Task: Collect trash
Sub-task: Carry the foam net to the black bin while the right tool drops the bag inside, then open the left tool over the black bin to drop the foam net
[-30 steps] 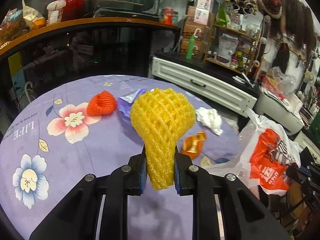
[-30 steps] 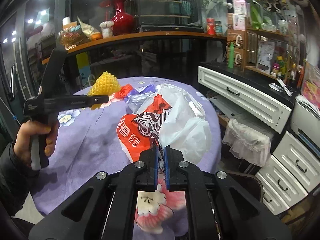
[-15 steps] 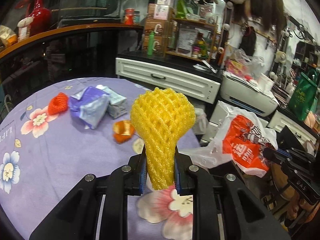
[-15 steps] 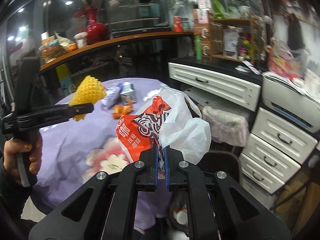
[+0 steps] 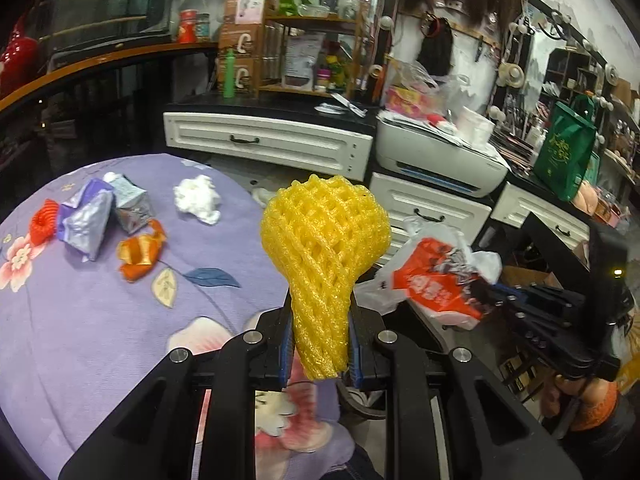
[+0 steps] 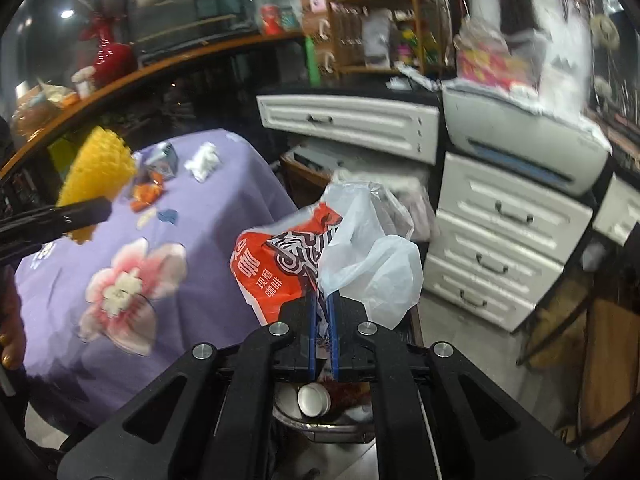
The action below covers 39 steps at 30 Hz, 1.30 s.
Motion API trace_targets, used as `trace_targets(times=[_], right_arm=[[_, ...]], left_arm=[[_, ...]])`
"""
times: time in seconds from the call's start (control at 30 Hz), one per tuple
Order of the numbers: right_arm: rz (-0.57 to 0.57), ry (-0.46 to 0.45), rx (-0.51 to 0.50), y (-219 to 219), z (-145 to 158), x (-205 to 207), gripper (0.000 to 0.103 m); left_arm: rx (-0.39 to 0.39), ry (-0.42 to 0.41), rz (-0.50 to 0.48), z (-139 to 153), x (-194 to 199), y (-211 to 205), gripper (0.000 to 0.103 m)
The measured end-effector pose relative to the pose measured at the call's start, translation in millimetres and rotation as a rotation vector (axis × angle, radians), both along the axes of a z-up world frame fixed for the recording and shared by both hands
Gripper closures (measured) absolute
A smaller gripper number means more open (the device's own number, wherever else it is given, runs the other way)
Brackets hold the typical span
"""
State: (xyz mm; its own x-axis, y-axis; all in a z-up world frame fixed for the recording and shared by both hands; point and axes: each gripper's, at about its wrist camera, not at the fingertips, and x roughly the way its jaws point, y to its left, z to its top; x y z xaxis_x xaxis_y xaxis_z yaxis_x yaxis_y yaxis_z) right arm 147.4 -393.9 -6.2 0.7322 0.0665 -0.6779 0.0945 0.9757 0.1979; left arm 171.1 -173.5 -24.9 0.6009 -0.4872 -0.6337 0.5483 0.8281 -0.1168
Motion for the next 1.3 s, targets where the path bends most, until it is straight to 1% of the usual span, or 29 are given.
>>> trace_targets(times=[0.23,0.3,0.37,0.4,0.53,0.6,0.67,0.8,1.0,1.1,1.3], right_arm=[[-0.026,0.119,0.033,-3,-59,17,0.096],[-0.044,0.155,0.057,-7,-74,19,0.085],[-0.075,0.175,0.084,-13,-84,18,0.047],[-0.099,0.157,0.090,-18,-85,14,0.042],[-0.143,0.150,0.078,-28,-82,8,0.040],[-0.167,0.136,0.089,-36,-77,4,0.036],[-0.195,0.120,0.080,-44,-72,0,0.029],[-0.252,0.085,0.045,-59,-61,-9,0.028],[-0.333,0.054,0.058,-85,-52,-21,0.024],[-0.353,0.043,0.063,-93,-50,-26,0.024],[-0.360,0.031,0.062,-96,-44,-29,0.023]], left_arm=[[0.036,0.051,-0.069,-22,-5,-39,0.082],[0.046,0.061,-0.080,-28,-6,-46,0.082],[0.060,0.074,-0.094,-36,-7,-54,0.082],[0.065,0.079,-0.098,-39,-7,-57,0.082],[0.082,0.120,-0.119,-54,-3,-69,0.082],[0.094,0.137,-0.130,-60,-2,-75,0.082],[0.111,0.152,-0.146,-68,0,-84,0.082],[0.156,0.167,-0.176,-83,0,-101,0.082],[0.196,0.198,-0.192,-102,5,-118,0.082],[0.217,0.210,-0.207,-110,5,-128,0.082],[0.245,0.227,-0.221,-122,6,-143,0.082]])
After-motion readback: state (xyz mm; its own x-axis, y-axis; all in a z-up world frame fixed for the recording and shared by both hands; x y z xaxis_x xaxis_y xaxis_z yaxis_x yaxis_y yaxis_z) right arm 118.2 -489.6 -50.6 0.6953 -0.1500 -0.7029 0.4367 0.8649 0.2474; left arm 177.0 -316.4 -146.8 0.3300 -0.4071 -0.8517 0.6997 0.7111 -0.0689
